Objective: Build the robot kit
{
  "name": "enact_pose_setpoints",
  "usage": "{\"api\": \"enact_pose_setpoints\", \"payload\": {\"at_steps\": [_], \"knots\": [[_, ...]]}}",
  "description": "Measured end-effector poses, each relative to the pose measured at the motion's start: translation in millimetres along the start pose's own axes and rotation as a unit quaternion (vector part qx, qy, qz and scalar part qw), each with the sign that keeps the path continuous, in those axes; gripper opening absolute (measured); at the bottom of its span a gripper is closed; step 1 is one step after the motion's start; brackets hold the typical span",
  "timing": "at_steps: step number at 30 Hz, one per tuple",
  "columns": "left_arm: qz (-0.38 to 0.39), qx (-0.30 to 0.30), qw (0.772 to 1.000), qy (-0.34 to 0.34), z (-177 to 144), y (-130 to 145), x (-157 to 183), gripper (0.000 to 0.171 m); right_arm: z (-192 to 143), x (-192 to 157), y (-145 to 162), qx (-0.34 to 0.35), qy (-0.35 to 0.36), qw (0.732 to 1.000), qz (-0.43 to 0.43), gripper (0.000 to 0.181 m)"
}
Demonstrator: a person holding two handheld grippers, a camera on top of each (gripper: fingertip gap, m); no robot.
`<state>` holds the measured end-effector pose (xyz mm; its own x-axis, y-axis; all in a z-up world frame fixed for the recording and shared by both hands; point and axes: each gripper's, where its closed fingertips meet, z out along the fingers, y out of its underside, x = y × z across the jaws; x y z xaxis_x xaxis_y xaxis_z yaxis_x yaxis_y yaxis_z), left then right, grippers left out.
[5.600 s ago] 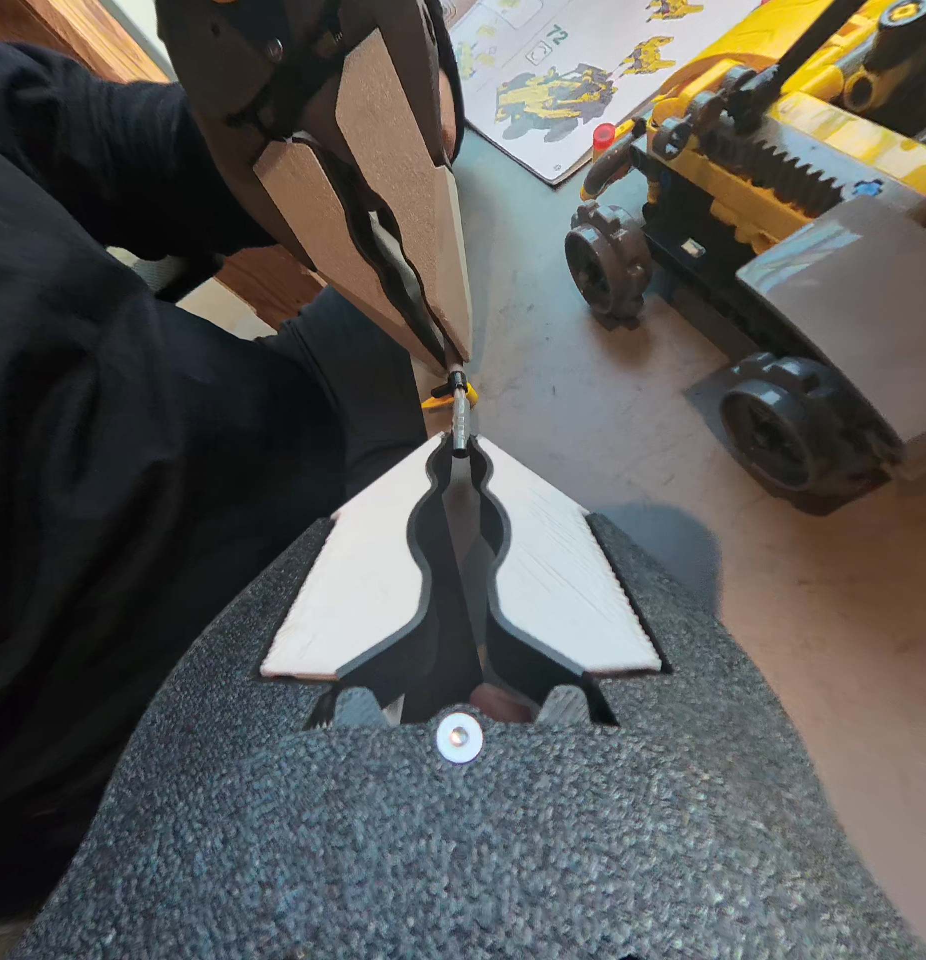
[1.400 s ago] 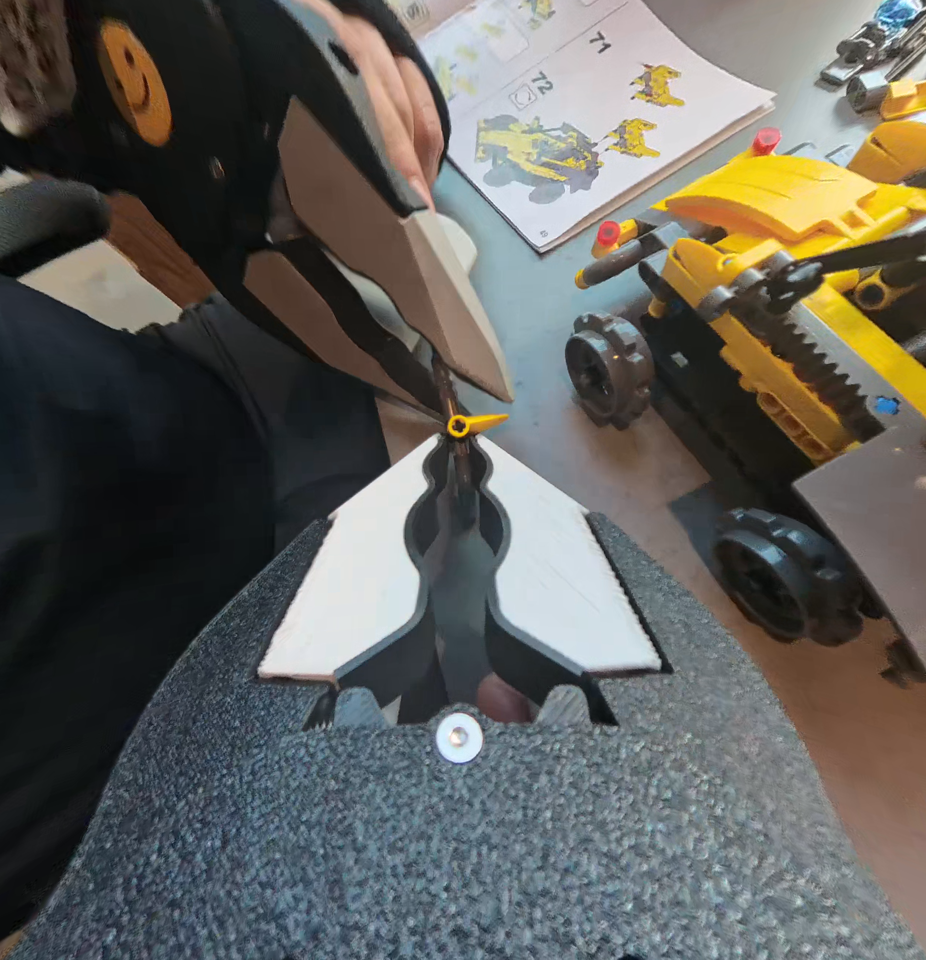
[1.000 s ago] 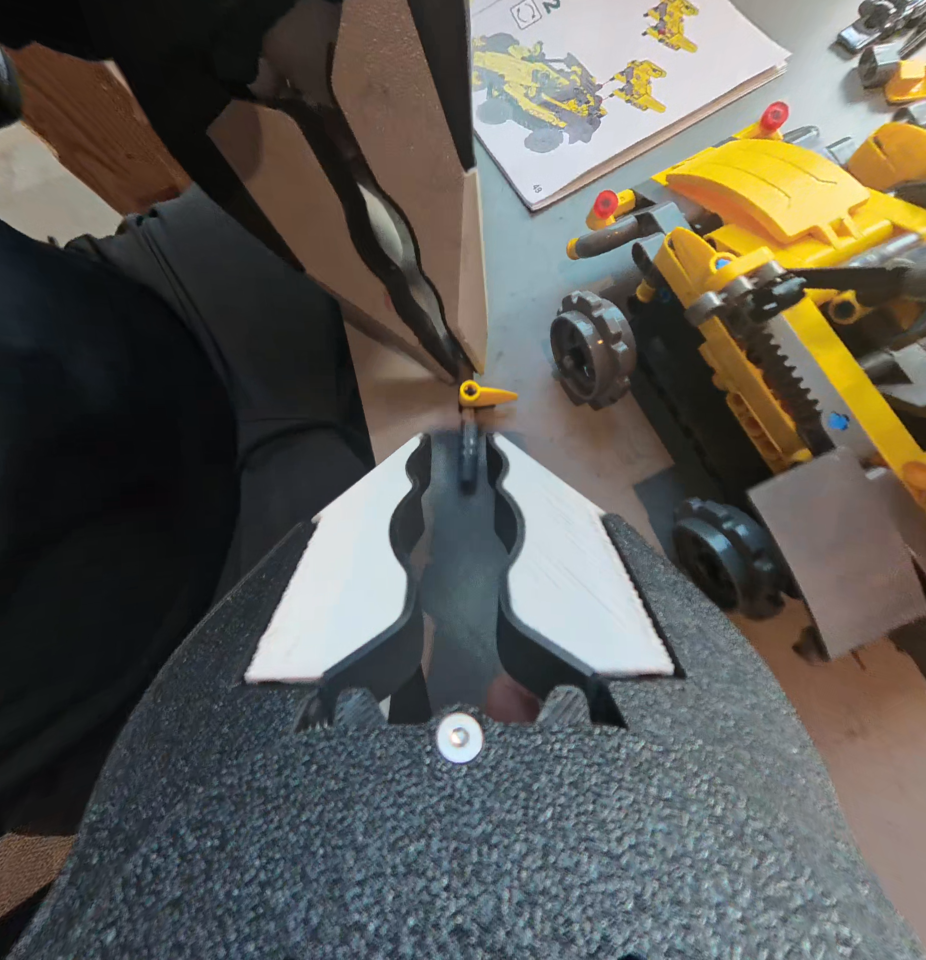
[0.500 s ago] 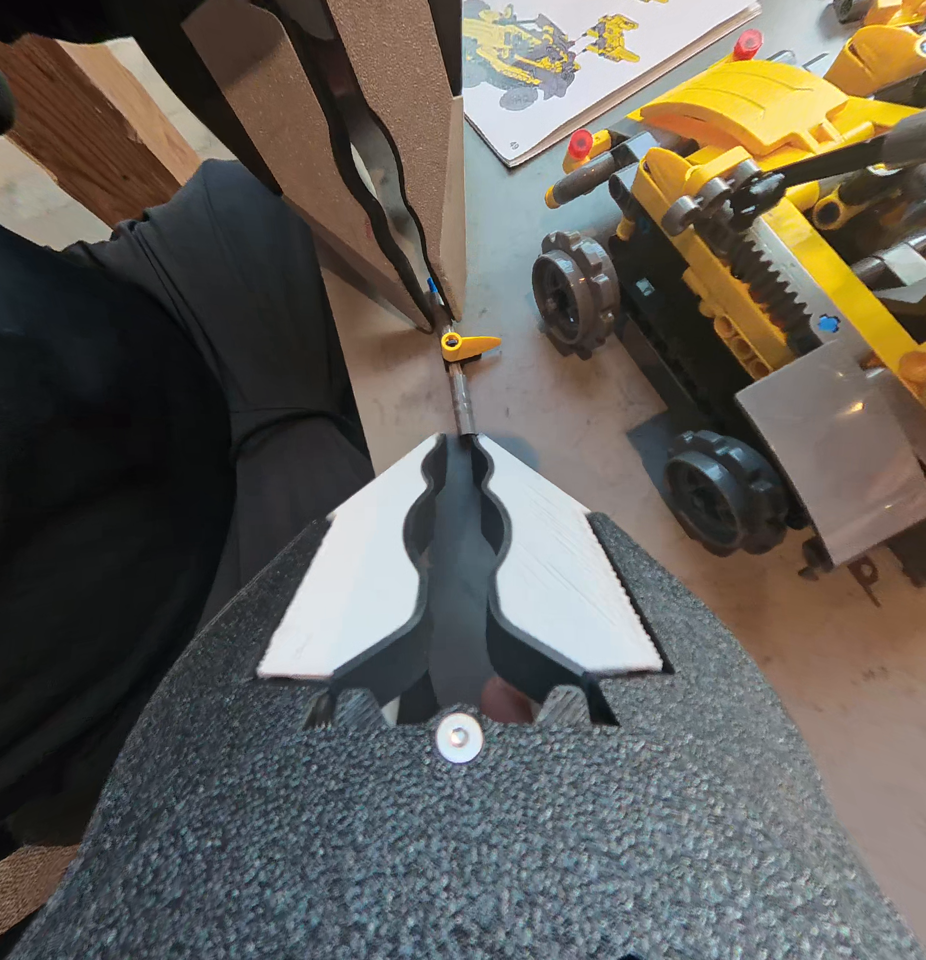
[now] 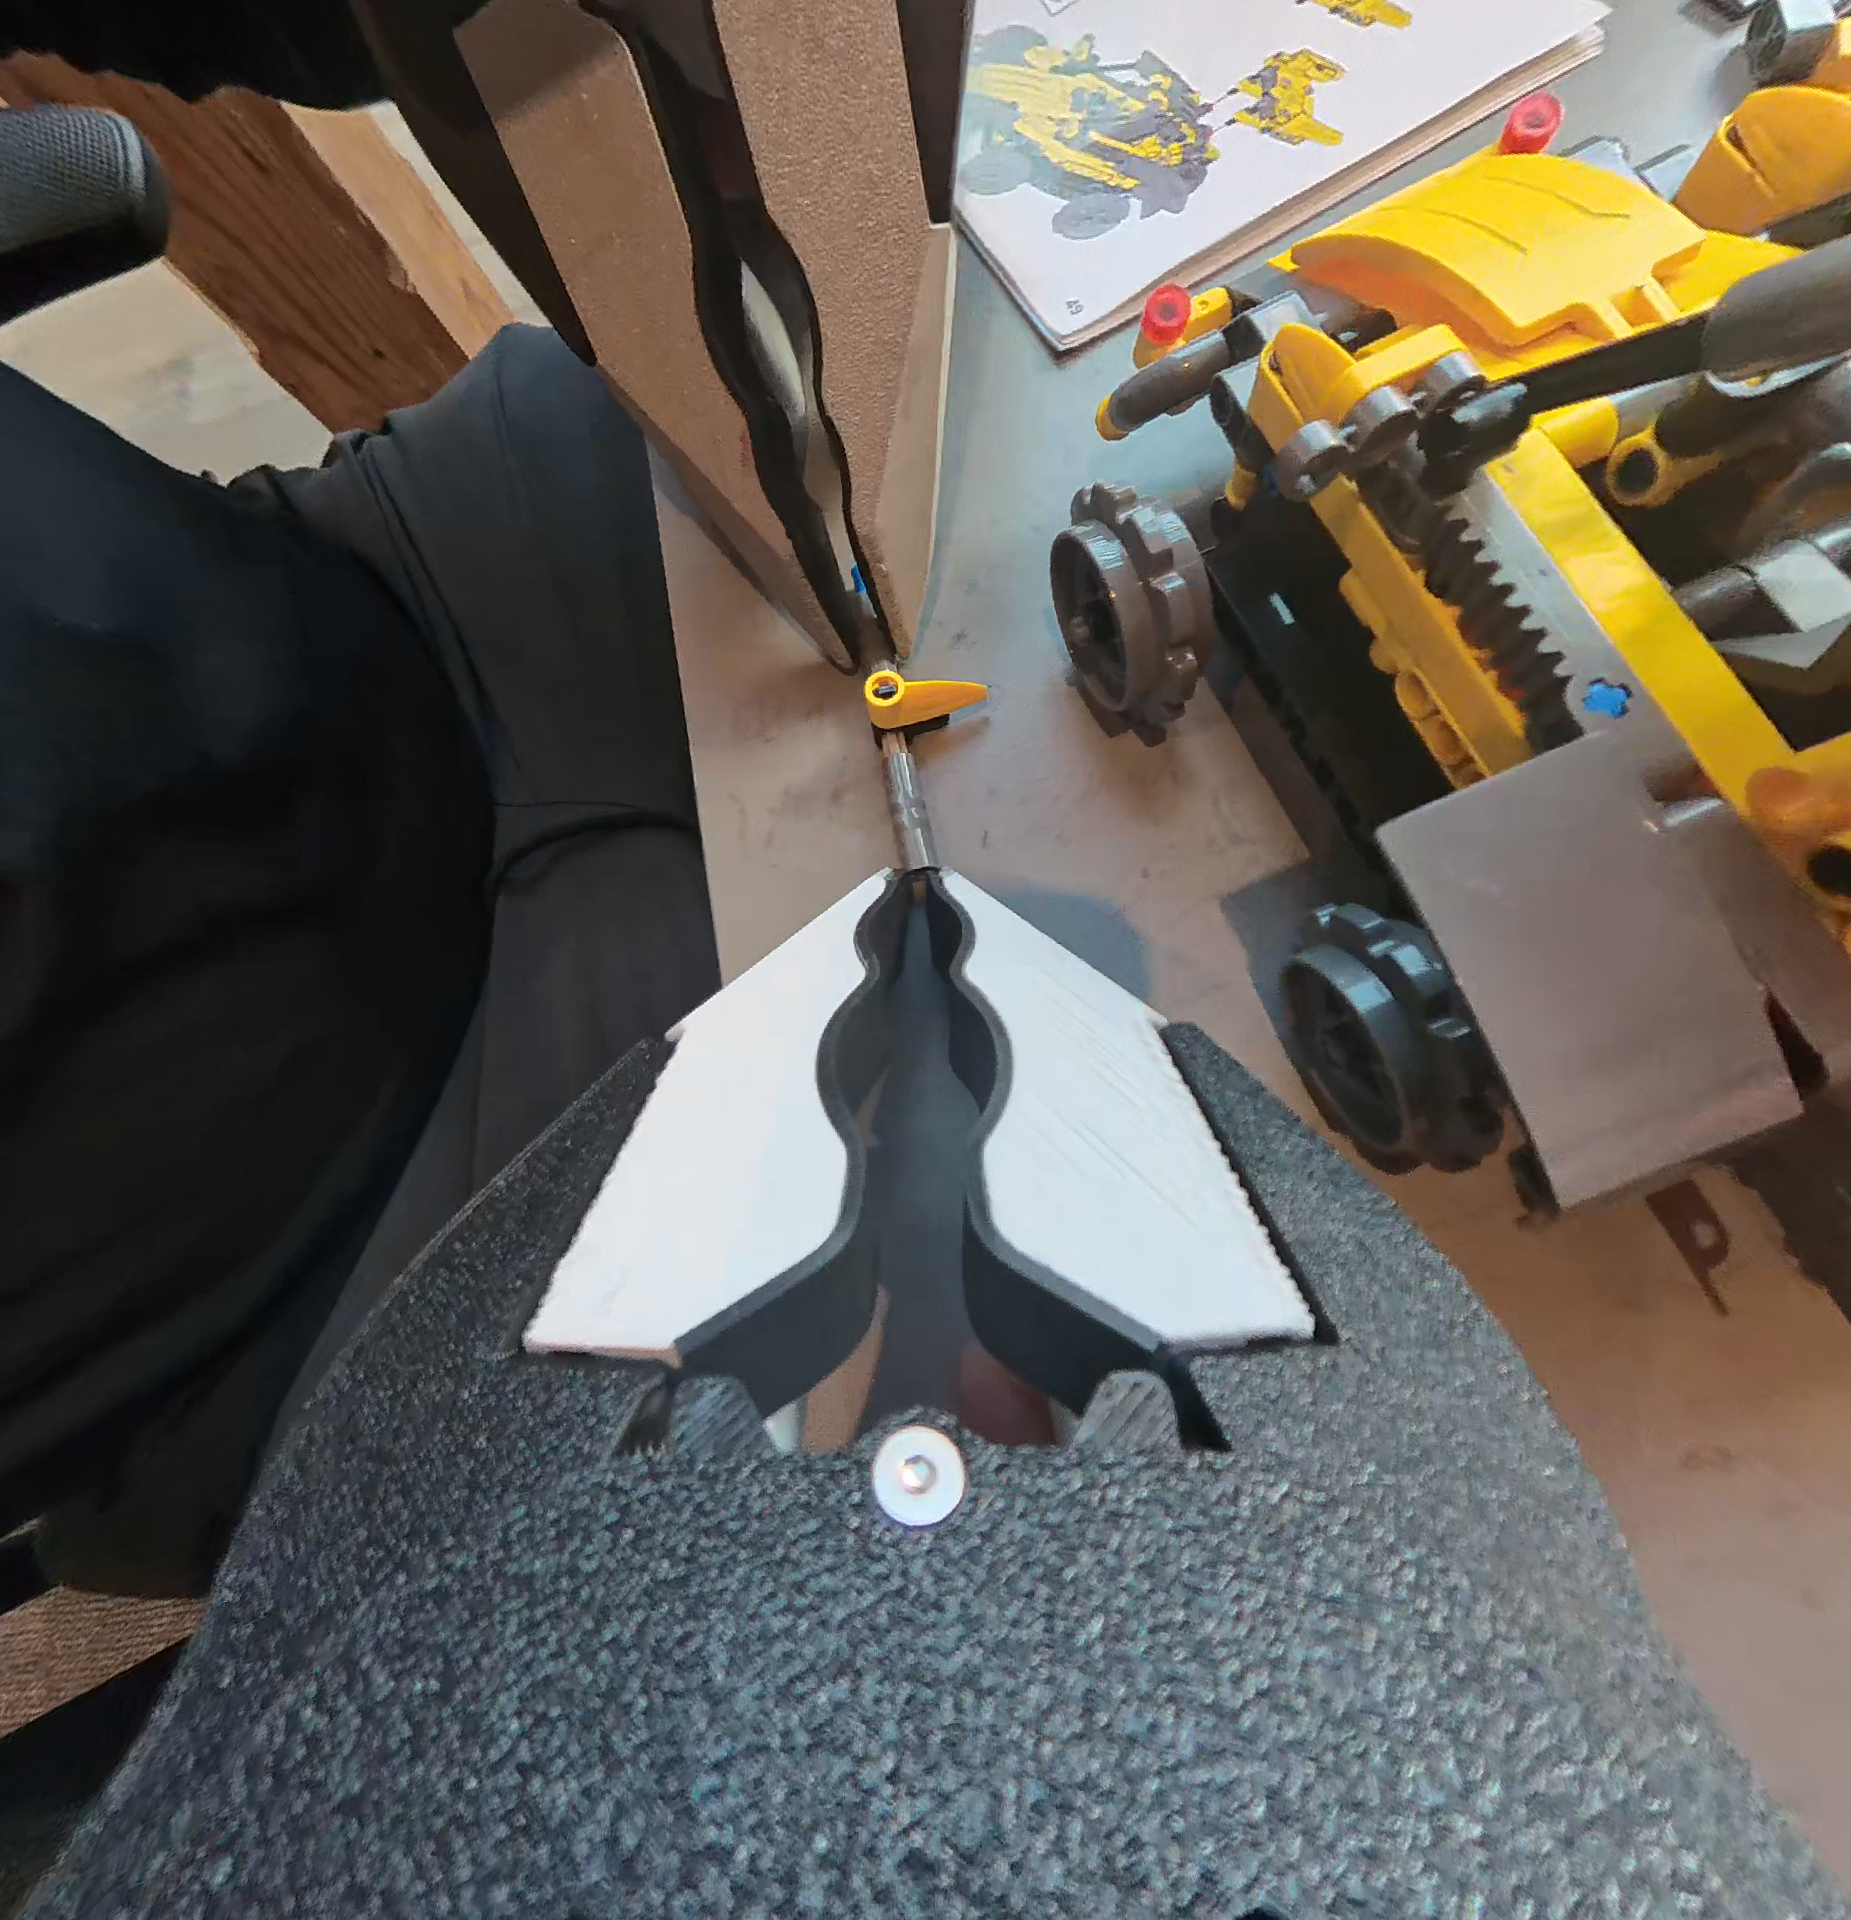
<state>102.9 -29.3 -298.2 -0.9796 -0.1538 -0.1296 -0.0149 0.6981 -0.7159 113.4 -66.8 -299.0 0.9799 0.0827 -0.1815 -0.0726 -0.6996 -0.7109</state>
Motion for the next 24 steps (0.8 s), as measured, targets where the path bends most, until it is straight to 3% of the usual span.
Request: {"api": "enact_pose_setpoints", "payload": {"at_steps": [7,12,16,24], "knots": [[0.005,0.003,1.0,0.022,-0.1,-0.1,2.5,0.004,0.4,-0.6,0.0,-0.006,-0.006,0.999,-0.035,0.001],[-0.004,0.0,1.0,0.004,0.1,-0.1,0.9,0.003,0.6,-0.4,-0.4,-0.005,0.029,0.997,-0.069,0.001],[-0.007,0.002,1.0,0.026,0.3,-0.1,1.3,0.003,0.8,1.2,-1.4,-0.005,-0.004,0.999,-0.051,0.0],[-0.029,-0.003,0.999,0.021,1.0,-1.1,1.6,0.002,1.8,2.4,-2.9,-0.01,0.006,0.997,-0.074,0.0]]}}
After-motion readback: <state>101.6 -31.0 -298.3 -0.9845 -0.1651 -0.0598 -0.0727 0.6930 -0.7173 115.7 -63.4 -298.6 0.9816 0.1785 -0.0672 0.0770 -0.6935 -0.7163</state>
